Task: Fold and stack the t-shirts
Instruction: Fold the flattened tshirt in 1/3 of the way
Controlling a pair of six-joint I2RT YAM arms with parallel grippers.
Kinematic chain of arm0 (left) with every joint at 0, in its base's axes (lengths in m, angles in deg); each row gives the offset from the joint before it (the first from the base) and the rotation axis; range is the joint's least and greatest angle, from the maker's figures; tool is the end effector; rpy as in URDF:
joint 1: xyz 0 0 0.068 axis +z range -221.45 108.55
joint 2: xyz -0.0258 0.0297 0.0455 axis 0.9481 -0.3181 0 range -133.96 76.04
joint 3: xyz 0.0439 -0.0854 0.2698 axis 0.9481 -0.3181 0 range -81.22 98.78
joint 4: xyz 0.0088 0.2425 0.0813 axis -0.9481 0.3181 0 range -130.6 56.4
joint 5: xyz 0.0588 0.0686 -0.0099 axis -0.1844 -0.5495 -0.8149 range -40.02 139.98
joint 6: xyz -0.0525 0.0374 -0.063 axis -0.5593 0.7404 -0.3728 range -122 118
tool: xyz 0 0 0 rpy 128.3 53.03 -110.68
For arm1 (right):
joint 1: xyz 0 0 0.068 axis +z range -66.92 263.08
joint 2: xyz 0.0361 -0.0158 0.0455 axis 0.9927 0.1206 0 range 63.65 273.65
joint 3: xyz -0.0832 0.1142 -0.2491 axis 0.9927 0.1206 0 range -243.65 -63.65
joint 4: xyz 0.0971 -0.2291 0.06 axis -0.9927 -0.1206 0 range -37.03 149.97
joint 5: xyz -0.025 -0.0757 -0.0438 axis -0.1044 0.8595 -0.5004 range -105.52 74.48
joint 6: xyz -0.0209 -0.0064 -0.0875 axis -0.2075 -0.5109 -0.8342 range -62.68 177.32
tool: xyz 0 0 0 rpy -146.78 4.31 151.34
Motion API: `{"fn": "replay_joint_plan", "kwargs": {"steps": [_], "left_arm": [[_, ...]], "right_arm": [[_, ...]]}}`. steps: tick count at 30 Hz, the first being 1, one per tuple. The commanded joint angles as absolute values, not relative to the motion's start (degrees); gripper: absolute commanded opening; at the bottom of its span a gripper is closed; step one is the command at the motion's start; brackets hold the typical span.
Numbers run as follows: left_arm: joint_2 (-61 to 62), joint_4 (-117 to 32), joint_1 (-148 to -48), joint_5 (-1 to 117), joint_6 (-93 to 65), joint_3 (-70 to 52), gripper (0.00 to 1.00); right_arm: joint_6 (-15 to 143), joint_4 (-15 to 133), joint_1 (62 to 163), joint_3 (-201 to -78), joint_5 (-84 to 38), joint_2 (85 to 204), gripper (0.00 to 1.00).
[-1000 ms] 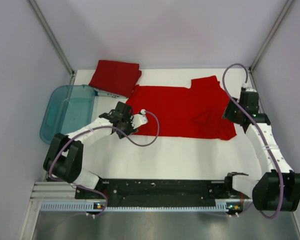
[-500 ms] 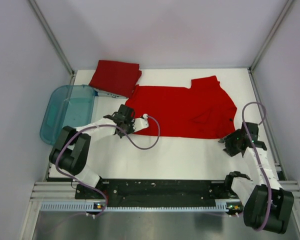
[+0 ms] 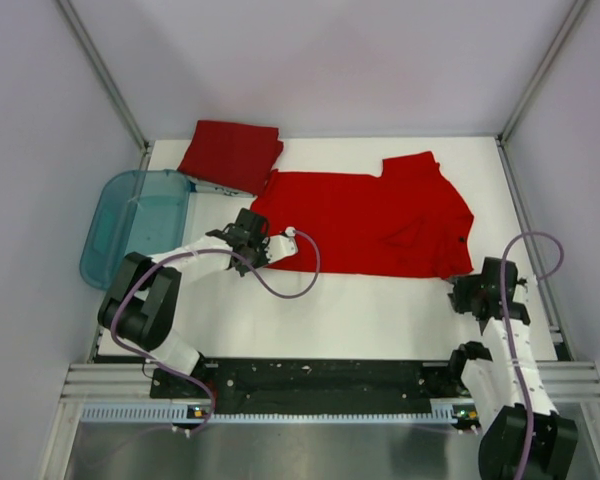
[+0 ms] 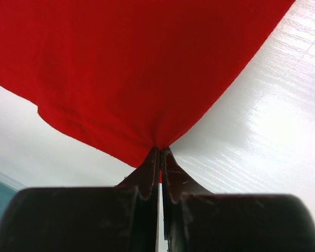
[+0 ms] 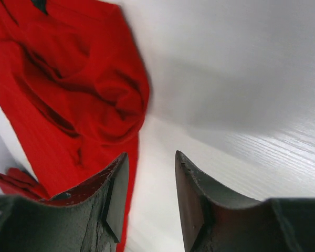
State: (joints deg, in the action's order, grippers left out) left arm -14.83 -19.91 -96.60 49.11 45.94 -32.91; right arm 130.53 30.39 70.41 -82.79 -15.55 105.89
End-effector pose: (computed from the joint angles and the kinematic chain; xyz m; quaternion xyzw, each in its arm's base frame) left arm 0.2815 -0.1308 0.1359 0.5778 0.7827 0.0529 0.2253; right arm 0.1479 -0.0332 0.1388 0.6454 0.6937 0.1615 0.2761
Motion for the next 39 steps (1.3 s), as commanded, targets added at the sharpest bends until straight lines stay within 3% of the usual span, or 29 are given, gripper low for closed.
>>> {"fn": "replay_joint_plan", "kwargs": {"steps": [1,15,30,32,39], "left_arm": [[-13.52,-19.68,-96.50,50.77,44.94,-33.14,0.00],[-13.52,-18.80,-96.59,50.50,44.50,-32.44,0.00],[-14.22,-18.01,-96.59,50.50,44.23,-31.74,0.00],[-14.13,-17.93,-96.59,50.50,44.23,-31.82,0.00],[-14.13,-17.66,-96.50,50.50,44.23,-31.56,0.00]], "right_arm": [[137.39,35.18,69.54,-81.76,-12.44,106.88,0.40],[135.37,44.85,68.49,-82.72,-11.21,119.11,0.34],[134.31,48.89,67.87,-86.59,-12.53,125.52,0.43],[134.31,50.12,67.43,-86.68,-12.44,126.57,0.39],[131.77,51.71,63.66,-87.73,-12.62,130.18,0.01]]}}
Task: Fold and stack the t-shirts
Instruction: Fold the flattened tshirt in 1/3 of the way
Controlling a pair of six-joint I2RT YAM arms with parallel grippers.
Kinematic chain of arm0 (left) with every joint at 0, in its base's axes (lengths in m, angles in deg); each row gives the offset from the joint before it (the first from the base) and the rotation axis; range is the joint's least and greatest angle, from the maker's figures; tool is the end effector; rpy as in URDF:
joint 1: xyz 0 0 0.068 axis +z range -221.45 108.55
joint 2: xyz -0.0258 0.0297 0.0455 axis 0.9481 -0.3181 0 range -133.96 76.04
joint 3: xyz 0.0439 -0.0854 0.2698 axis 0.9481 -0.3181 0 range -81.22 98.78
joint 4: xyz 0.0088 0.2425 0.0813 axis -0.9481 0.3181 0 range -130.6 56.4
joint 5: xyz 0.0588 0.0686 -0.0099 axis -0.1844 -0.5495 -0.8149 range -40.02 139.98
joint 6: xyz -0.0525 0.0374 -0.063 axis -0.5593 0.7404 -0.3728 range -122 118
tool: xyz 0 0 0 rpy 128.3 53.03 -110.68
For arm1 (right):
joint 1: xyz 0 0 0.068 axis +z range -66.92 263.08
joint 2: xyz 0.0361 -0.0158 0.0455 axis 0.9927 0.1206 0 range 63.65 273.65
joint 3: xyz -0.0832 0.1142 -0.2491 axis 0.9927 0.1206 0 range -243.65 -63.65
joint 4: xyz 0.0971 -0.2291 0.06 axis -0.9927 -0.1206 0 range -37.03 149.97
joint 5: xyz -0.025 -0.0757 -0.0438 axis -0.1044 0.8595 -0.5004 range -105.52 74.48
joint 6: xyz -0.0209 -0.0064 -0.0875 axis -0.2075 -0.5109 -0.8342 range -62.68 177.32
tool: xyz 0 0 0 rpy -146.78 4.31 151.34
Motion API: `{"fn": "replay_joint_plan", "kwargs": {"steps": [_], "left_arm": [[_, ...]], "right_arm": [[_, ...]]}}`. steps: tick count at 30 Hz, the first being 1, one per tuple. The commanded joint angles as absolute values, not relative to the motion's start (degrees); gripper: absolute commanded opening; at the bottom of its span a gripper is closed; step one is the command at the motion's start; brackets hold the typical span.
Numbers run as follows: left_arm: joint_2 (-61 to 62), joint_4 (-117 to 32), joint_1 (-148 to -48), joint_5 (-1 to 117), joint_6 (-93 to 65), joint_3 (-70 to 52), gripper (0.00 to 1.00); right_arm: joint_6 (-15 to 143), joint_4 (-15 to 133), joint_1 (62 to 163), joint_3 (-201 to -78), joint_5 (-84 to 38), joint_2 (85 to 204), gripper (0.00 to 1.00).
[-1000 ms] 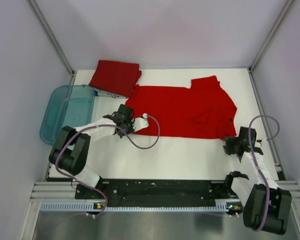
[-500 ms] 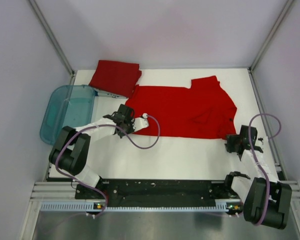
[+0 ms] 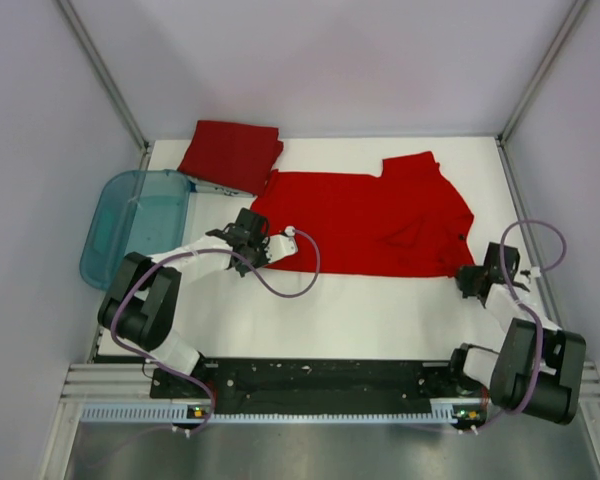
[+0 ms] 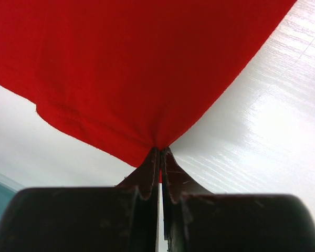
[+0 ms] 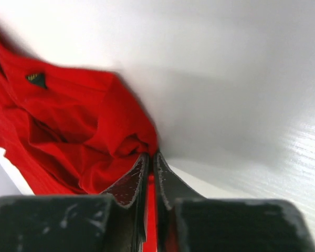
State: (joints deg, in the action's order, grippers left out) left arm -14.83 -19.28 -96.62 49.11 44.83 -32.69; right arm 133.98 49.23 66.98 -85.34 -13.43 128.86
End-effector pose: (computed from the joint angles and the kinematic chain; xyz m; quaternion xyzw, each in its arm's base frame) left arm 0.2810 -0.1307 0.1363 0.5709 0.7888 0.0500 0.2224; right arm 0.1996 -0.0607 0.1193 0.6927 0.6525 0.1397 0.2736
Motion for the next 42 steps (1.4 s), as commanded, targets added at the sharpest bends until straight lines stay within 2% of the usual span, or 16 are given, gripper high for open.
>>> {"fn": "replay_joint_plan", "kwargs": {"steps": [1,10,17,21,26,28,31,36,39,41,42], "left_arm": [[-13.96,-17.66,-96.59,48.59,44.23,-31.74,0.00],[-14.39,-18.45,-96.59,45.85,44.23,-32.26,0.00],[-14.84,-16.08,-96.50,47.15,43.97,-32.79,0.00],[-12.64,-15.55,-96.59,53.83,43.88,-34.02,0.00],[-13.43,-14.76,-97.21,55.07,42.21,-33.93,0.00],[-13.08,-14.50,-97.47,55.07,41.86,-34.02,0.00],[-12.38,-14.41,-97.47,54.81,41.68,-34.29,0.00],[-11.67,-14.32,-97.64,54.37,41.16,-33.94,0.00],[-11.93,-13.80,-97.73,54.28,40.72,-33.59,0.00],[-11.85,-13.36,-97.91,53.93,40.63,-33.50,0.00],[-11.67,-13.09,-97.91,53.76,40.54,-33.58,0.00]], "right_arm": [[130.98,51.89,62.78,-87.65,-12.70,130.18,0.00],[123.51,51.98,55.40,-88.79,-14.99,130.97,0.00],[117.54,51.63,47.67,-92.56,-18.33,137.29,0.02],[111.12,48.82,46.87,-97.30,-17.80,140.81,0.14],[105.06,45.04,46.87,-102.14,-16.22,141.35,0.30],[101.46,43.02,46.87,-104.42,-16.57,140.04,0.32],[95.13,40.65,50.01,-106.63,-16.84,135.56,0.31],[86.95,41.77,63.53,-106.90,-18.93,129.92,0.18],[85.44,45.29,69.35,-106.54,-24.81,134.91,0.09],[85.79,44.69,69.98,-108.03,-27.29,140.52,0.00],[85.97,43.46,69.98,-108.99,-27.12,143.77,0.00]]}}
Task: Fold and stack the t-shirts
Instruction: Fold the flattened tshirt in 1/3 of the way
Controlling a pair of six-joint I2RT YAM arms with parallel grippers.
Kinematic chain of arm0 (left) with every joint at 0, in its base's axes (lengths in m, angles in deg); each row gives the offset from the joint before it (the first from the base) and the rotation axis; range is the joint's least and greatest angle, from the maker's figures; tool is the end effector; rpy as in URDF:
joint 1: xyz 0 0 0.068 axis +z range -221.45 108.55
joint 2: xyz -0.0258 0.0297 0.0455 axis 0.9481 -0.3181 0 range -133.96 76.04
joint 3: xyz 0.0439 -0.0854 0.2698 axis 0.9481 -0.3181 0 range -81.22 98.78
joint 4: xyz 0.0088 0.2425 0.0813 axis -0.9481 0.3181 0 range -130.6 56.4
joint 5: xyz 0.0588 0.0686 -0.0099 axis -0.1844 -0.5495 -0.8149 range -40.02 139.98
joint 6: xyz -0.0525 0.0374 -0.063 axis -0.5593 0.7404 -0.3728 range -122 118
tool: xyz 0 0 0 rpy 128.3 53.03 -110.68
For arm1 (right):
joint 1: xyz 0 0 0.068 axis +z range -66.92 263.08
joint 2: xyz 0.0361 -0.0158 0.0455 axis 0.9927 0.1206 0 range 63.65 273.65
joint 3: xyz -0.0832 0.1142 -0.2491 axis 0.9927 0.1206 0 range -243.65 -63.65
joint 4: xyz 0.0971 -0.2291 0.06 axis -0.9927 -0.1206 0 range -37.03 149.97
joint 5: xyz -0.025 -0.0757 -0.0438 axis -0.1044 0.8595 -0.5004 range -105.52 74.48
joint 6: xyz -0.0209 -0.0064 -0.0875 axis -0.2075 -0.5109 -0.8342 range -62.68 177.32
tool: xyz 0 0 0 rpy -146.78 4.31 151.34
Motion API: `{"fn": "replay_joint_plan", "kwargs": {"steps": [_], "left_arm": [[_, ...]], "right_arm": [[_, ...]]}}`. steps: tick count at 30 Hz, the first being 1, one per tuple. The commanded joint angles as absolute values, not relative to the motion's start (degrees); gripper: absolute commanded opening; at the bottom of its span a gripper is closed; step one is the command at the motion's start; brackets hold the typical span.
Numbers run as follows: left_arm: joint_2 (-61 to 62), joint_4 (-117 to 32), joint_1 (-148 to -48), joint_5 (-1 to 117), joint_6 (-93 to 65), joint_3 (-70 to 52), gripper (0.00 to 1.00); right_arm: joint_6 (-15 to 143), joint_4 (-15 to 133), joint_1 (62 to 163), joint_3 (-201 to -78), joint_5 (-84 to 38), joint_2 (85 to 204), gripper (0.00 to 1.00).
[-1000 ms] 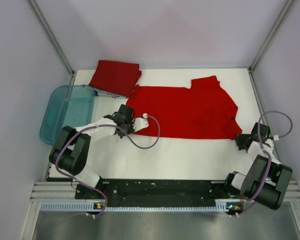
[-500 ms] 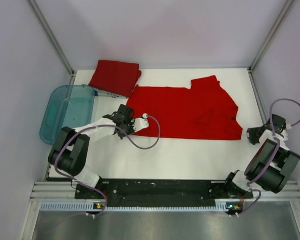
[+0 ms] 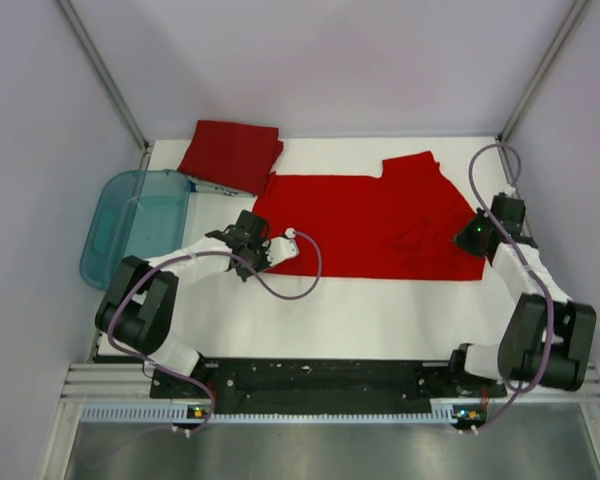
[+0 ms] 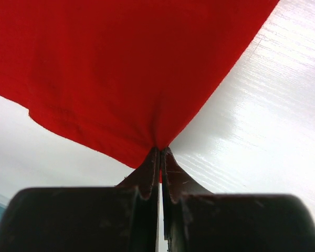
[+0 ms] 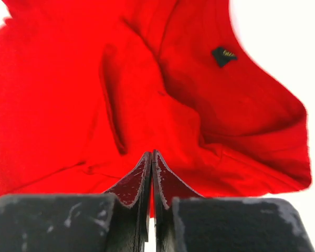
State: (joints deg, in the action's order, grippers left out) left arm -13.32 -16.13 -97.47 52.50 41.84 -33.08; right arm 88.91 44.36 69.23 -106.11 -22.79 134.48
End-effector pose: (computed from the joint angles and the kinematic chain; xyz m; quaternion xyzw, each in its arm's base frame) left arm 0.2679 -0.1347 0.1383 0.5634 0.7987 0.0113 0.2113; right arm 0.2729 -0.0568 0.2084 0.3319 0.8569 0.1178 0.3764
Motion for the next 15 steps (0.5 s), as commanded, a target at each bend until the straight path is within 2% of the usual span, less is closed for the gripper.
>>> {"fn": "replay_joint_plan", "kwargs": {"steps": [1,4,7,15], "left_arm": [[-11.24,-12.83,-98.00,53.67,40.63,-33.76,0.00],[-9.65,-11.60,-98.26,54.01,40.72,-34.63,0.00],[-7.98,-10.55,-99.66,54.98,40.63,-36.04,0.00],[-2.19,-5.19,-105.02,58.50,42.03,-40.79,0.00]], "right_arm": [[85.80,41.88,69.98,-110.05,-26.08,146.07,0.00],[86.14,39.58,68.67,-110.50,-20.28,150.74,0.00],[87.64,39.67,65.95,-108.83,-17.81,150.40,0.00],[87.99,37.30,62.16,-103.39,-8.85,139.43,0.00]]}}
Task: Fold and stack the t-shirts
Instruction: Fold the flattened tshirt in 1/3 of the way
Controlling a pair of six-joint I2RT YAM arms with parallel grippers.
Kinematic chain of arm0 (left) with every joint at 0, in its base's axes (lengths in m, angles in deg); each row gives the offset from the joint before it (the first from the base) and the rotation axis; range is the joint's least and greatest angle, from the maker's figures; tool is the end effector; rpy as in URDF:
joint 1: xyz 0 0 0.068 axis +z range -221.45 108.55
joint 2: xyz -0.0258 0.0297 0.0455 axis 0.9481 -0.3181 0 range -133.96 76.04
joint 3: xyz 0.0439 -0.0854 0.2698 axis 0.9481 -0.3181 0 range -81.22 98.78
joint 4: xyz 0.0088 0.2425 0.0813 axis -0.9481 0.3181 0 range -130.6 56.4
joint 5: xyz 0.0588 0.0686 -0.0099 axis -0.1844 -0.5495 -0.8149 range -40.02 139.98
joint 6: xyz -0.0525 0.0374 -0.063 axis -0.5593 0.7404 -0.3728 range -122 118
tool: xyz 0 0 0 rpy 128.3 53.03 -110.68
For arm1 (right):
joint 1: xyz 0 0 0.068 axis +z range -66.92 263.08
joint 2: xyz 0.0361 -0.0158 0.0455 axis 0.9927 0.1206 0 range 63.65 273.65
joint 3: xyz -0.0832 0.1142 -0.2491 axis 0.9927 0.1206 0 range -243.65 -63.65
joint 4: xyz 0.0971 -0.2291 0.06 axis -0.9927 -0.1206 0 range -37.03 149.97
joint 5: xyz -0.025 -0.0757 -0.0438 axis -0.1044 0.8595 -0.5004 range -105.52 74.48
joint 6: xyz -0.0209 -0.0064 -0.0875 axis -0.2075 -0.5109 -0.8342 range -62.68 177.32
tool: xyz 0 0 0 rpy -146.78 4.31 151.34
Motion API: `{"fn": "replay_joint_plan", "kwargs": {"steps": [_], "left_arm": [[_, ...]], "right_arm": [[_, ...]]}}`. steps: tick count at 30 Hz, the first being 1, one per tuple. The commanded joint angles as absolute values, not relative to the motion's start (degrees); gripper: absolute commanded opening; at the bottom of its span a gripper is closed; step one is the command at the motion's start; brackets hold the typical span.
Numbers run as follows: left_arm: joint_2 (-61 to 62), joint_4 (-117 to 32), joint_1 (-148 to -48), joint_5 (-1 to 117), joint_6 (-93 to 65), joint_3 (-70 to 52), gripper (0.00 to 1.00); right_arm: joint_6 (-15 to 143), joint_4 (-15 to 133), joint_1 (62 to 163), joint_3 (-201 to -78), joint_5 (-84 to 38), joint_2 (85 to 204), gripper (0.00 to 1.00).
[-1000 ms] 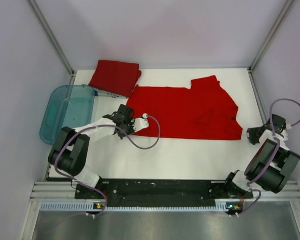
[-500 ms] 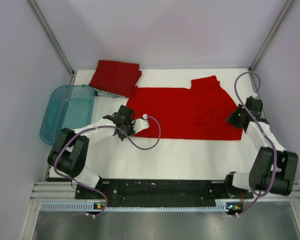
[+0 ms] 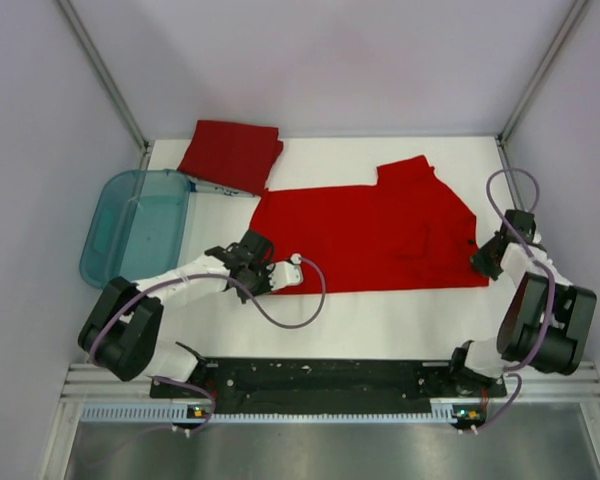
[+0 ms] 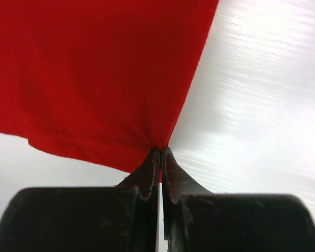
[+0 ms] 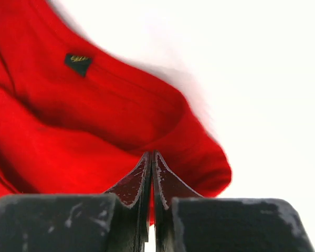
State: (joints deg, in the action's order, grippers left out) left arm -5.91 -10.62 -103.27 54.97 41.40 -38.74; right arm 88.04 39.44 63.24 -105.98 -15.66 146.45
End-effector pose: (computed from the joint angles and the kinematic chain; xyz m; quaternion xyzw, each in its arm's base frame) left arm 0.2154 -0.1419 0.1387 0.6060 0.7740 -0.0247 0.1816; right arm 0.2645 -0.0952 0.1445 0.4132 0.8756 0.0249 0.2491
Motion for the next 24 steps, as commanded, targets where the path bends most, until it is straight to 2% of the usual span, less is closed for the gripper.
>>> {"fn": "replay_joint_plan", "kwargs": {"steps": [1,3,5,7,9,11,14,17,20,24], "left_arm": [[-1.48,-4.48,-105.29,58.50,42.03,-41.05,0.00],[-0.86,-4.21,-105.38,57.98,41.60,-40.97,0.00],[-1.30,-5.26,-105.12,54.22,40.29,-40.44,0.25],[-2.35,-5.53,-104.24,47.90,38.35,-38.17,0.43],[-3.14,-2.74,-101.79,47.07,36.68,-33.61,0.54],[-3.06,0.60,-98.89,52.66,36.06,-28.42,0.62],[-3.23,2.03,-95.98,58.66,34.75,-24.28,0.63],[-5.25,-0.78,-95.54,59.73,31.50,-22.78,0.62],[-9.46,-1.75,-95.54,58.07,28.25,-21.11,0.61],[-12.89,-2.98,-95.54,55.78,25.78,-21.28,0.62]], "right_arm": [[87.90,37.12,61.98,-102.33,-8.06,137.93,0.00],[87.73,37.21,61.63,-101.71,-8.30,135.29,0.00],[86.59,37.30,61.72,-103.11,-11.72,132.92,0.00],[85.36,37.30,63.38,-105.56,-12.44,130.11,0.00],[83.08,36.95,66.10,-108.20,-12.53,127.64,0.05],[80.80,36.25,69.96,-111.01,-12.96,127.02,0.18],[78.68,33.88,75.15,-114.36,-17.78,130.69,0.33],[79.20,32.73,78.49,-115.94,-22.27,136.84,0.43],[79.20,32.64,81.48,-116.74,-24.39,142.91,0.48],[78.94,32.81,84.92,-118.23,-25.27,148.37,0.49]]}}
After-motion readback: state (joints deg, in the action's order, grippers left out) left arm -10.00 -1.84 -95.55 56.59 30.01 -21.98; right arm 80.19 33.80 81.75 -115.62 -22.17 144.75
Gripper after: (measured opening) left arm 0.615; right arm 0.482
